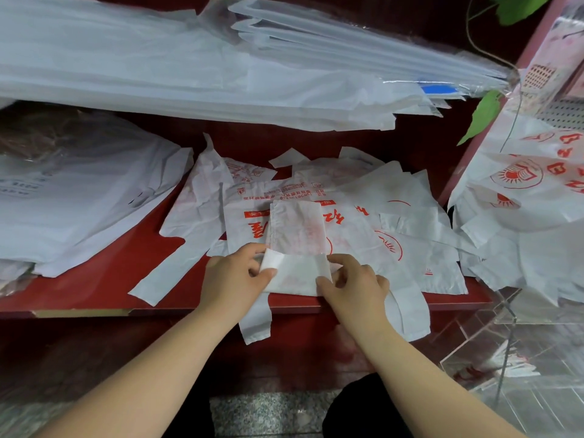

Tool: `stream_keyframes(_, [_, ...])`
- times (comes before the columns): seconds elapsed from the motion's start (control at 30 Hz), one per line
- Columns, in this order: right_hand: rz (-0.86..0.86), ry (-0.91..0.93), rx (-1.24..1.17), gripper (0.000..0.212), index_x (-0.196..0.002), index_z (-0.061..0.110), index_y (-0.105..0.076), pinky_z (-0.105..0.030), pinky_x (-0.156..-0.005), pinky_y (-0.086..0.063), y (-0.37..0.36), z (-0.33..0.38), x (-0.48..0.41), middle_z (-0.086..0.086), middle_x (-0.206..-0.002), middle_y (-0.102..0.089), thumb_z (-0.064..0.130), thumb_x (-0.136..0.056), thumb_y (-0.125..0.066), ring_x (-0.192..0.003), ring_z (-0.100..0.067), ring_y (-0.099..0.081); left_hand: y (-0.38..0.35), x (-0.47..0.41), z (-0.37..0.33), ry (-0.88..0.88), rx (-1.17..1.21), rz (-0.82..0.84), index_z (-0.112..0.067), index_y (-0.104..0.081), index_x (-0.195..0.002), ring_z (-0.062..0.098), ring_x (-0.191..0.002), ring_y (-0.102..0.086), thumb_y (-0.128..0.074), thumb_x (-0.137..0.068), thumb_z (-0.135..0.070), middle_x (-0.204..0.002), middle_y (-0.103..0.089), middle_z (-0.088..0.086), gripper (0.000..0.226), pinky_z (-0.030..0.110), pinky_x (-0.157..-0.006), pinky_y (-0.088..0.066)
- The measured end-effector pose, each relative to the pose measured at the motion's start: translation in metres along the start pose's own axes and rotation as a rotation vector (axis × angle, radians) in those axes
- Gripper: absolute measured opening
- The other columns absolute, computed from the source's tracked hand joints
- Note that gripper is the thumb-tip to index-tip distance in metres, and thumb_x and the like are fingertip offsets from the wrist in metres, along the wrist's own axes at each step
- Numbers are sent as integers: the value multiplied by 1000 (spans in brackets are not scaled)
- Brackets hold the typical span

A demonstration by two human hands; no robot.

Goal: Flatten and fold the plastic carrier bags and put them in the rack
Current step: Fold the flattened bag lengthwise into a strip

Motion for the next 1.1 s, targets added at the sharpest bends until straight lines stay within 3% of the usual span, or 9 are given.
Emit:
stream_keyframes(0.2, [7,47,87,52,-130,19,-42,-32,-91,-26,2,5,5,2,-92,-55,25,-80,-55,-100,-22,-49,-1,-2,-1,-202,-206,-30,-24,-35,-138,15,-106,-46,-64,-84,-29,-104,-52,-11,62,24,-98,-23])
stream_keyframes(0.27, [-83,204,154,53,-116,15,-56,-42,-80,-44,1,4,4,-8,-102,-62,20,-63,-59,-94,-29,-56,-3,-5,2,-374,-226,14,-18,-47,-132,22,-122,-41,-66,-81,-17,-127,-51,1,54,26,-102,-19])
stream_keyframes(0.4, [6,540,265,28,-89,23,-68,-45,-80,-50,3,2,-2,-3,-111,-67,25,-72,-46,-106,-28,-53,-6,-7,9,-664,-390,212,-19,-69,-106,18,-115,-55,-41,-82,-30,-113,-66,-2,38,31,-102,-36])
stream_keyframes(0.5, [186,640,346,40,-93,21,-71,-46,-90,-46,8,-7,-6,4,-104,-70,43,-76,-42,-101,-24,-65,0,-6,11,-533,-374,373,-29,-43,-135,-6,-130,-20,0,-65,-84,-136,-28,-22,99,9,-106,10])
stream_keyframes(0.6, [264,665,437,62,-103,16,-68,-49,-91,-35,9,-16,-10,1,-109,-68,61,-70,-41,-101,-19,-65,-2,-8,20,-503,-477,343,-38,-23,-142,-13,-123,4,23,-37,-91,-129,-5,-31,126,4,-94,26])
stream_keyframes(0.8, [212,678,243,54,-97,13,-69,-53,-92,-29,8,-19,-11,-1,-99,-70,53,-66,-51,-101,-9,-51,0,-4,23,-643,-354,168,-23,-69,-104,5,-112,-46,-32,-78,-74,-106,-68,-9,68,25,-102,-20])
stream_keyframes(0.87, [163,649,124,45,-93,11,-70,-47,-97,-31,7,-22,-8,-2,-95,-71,44,-67,-55,-101,-10,-51,0,-1,25,-654,-325,137,-22,-72,-97,6,-107,-47,-47,-73,-62,-97,-71,-9,53,22,-104,-19])
stream_keyframes(0.97, [195,444,-162,40,-93,10,-72,-4,-98,-29,17,-19,-6,3,-92,-69,36,-69,-55,-97,-9,-54,4,4,25,-646,-194,28,-20,-74,-90,3,-107,-49,-41,-80,-66,-92,-71,-11,58,16,-104,-19])
stream_keyframes(1.1, [265,167,-361,9,-87,10,-70,-9,-71,-40,24,-11,-9,0,-81,-67,13,-84,-63,-78,-7,-58,11,4,11,-324,48,81,-19,-71,-84,-24,-91,-44,-55,-87,-41,-73,-64,-28,27,17,-89,-30])
Point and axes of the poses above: each hand's wrist, its own x-axis away from the middle knuckle, its own y-axis out of the back of the hand, z = x × y, the point moved 1 cm from there along -x, towards the middle knuckle
